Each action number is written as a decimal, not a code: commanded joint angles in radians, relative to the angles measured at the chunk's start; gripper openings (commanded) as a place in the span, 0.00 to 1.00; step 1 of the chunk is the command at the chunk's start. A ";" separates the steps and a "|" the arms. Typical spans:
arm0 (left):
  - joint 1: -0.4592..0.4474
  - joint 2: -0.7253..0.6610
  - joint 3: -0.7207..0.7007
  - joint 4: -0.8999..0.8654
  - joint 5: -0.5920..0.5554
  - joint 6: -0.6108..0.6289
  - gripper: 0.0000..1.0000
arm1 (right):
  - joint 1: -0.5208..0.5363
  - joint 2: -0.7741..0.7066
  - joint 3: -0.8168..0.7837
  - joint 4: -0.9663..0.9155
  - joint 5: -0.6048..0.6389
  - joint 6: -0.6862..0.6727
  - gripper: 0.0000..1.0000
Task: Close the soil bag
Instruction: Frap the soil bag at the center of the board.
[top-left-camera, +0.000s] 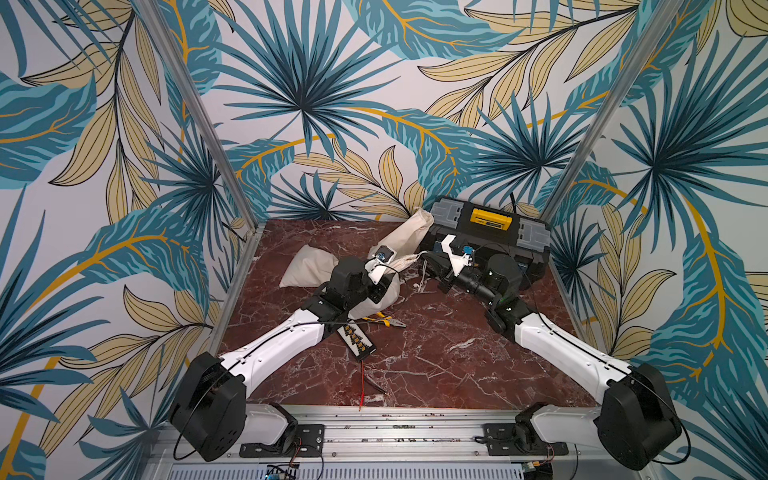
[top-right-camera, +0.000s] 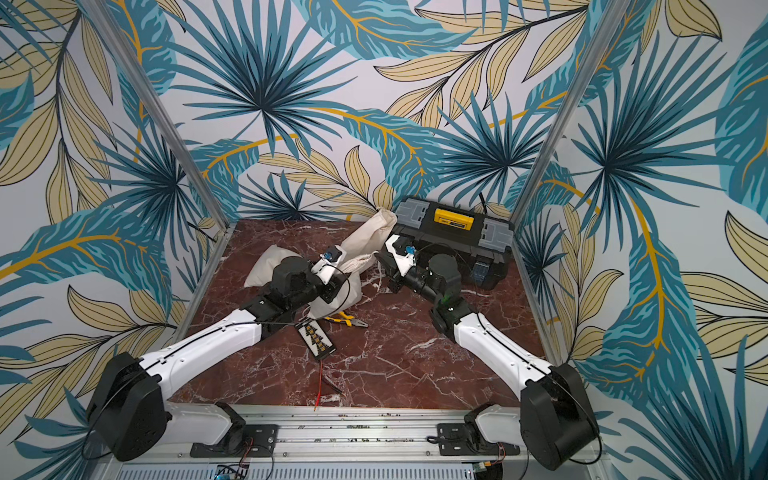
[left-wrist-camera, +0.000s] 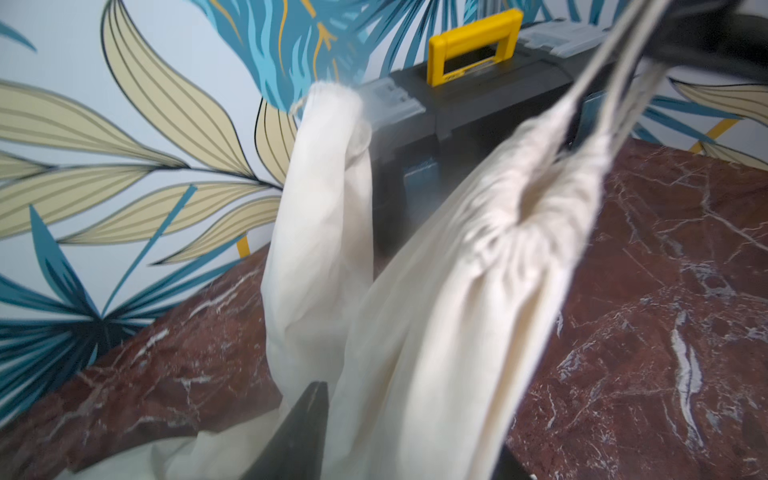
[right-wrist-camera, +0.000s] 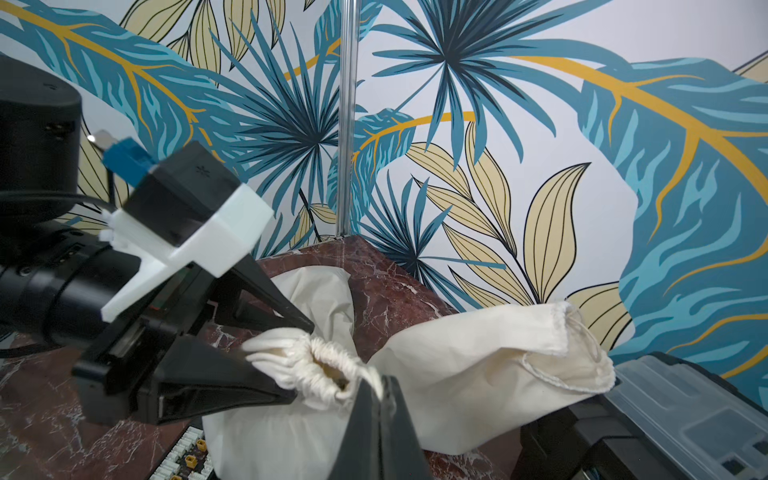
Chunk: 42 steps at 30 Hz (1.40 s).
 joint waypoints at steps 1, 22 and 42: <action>-0.010 -0.036 -0.015 0.117 0.167 0.031 0.51 | 0.014 0.014 0.028 -0.112 0.005 -0.029 0.00; -0.036 0.106 0.219 -0.001 0.261 0.094 0.29 | 0.045 -0.068 0.044 -0.187 0.010 -0.051 0.00; -0.078 0.254 0.183 -0.243 -0.541 0.193 0.14 | 0.043 -0.363 0.003 -0.218 0.285 -0.064 0.00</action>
